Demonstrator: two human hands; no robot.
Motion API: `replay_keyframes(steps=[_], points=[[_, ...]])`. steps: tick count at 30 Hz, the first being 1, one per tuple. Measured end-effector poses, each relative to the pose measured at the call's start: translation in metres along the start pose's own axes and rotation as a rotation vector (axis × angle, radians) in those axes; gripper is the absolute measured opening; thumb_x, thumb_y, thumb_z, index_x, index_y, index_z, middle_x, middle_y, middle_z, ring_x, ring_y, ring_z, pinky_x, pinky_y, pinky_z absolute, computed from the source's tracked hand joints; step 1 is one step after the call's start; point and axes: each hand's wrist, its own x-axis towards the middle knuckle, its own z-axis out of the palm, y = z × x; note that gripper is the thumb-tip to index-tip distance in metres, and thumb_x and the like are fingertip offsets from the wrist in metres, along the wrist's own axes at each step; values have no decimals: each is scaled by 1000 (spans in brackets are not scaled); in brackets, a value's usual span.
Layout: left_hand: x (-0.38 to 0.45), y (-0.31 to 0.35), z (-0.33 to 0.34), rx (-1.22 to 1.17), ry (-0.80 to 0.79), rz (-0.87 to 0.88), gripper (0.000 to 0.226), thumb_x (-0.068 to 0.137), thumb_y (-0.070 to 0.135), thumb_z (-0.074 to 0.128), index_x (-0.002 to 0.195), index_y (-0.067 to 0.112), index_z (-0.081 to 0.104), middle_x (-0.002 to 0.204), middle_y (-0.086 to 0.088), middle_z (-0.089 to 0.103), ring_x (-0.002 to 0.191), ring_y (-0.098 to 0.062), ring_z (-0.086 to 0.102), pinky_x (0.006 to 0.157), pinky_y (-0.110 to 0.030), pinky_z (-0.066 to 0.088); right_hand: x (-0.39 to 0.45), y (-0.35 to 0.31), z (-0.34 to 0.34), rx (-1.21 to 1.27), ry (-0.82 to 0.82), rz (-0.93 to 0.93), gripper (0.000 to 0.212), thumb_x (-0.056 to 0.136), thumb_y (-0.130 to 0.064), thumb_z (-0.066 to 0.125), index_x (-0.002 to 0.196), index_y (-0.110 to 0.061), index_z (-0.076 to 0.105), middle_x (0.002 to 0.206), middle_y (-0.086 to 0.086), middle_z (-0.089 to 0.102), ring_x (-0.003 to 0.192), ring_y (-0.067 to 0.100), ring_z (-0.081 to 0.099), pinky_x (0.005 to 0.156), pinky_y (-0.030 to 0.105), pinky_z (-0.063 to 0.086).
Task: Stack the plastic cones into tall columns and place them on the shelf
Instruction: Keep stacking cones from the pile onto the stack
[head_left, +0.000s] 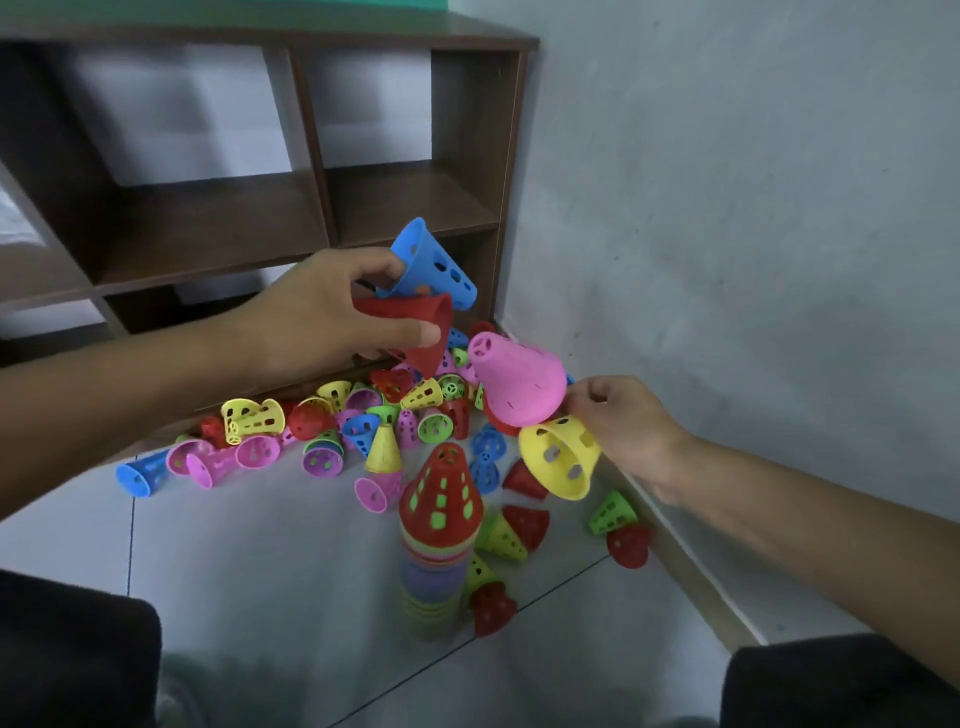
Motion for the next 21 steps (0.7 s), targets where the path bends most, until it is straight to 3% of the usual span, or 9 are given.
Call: replay_keyframes(steps=[3, 7, 9, 13, 17, 21], points=[[-12, 8, -3, 18, -18, 38, 54, 65, 57, 73, 109, 25, 67, 106, 10, 69, 92, -2, 68, 73, -15, 58, -27, 3, -10, 17, 0, 27, 34, 98, -15, 54, 69, -18, 70, 62, -3, 64, 53, 6, 54, 52, 17, 44], [-25, 14, -7, 165, -25, 116, 57, 68, 63, 72, 109, 24, 64, 108, 6, 69, 91, -11, 67, 75, -34, 59, -45, 10, -16, 37, 13, 64, 29, 98, -15, 55, 75, -16, 73, 71, 4, 72, 61, 12, 60, 61, 24, 49], [-30, 15, -8, 258, -45, 172, 55, 70, 64, 73, 111, 29, 63, 107, 10, 66, 91, -9, 65, 78, -37, 58, -46, 13, -16, 54, 16, 83, 26, 99, -14, 55, 81, -11, 74, 75, 8, 74, 64, 14, 61, 62, 26, 50], [-34, 11, 0, 391, -117, 272, 56, 73, 61, 75, 117, 29, 60, 107, 13, 60, 93, -3, 58, 73, -14, 50, -43, 19, -19, 58, 36, 112, 21, 100, -17, 58, 93, -7, 75, 85, 13, 75, 69, 15, 62, 63, 25, 51], [-35, 8, 23, 449, -186, 298, 54, 75, 59, 77, 115, 26, 61, 104, 9, 59, 91, -8, 58, 75, -22, 50, -39, 20, -21, 89, 55, 110, 20, 101, -16, 59, 94, -6, 75, 80, 9, 73, 56, 7, 61, 50, 14, 49], [-34, 0, 40, 397, -225, 330, 33, 85, 50, 72, 107, 26, 69, 94, 17, 60, 88, -2, 59, 71, -7, 43, -38, 21, -18, 66, 44, 119, 20, 100, -18, 58, 94, -11, 75, 84, 8, 75, 70, 16, 63, 61, 24, 52]])
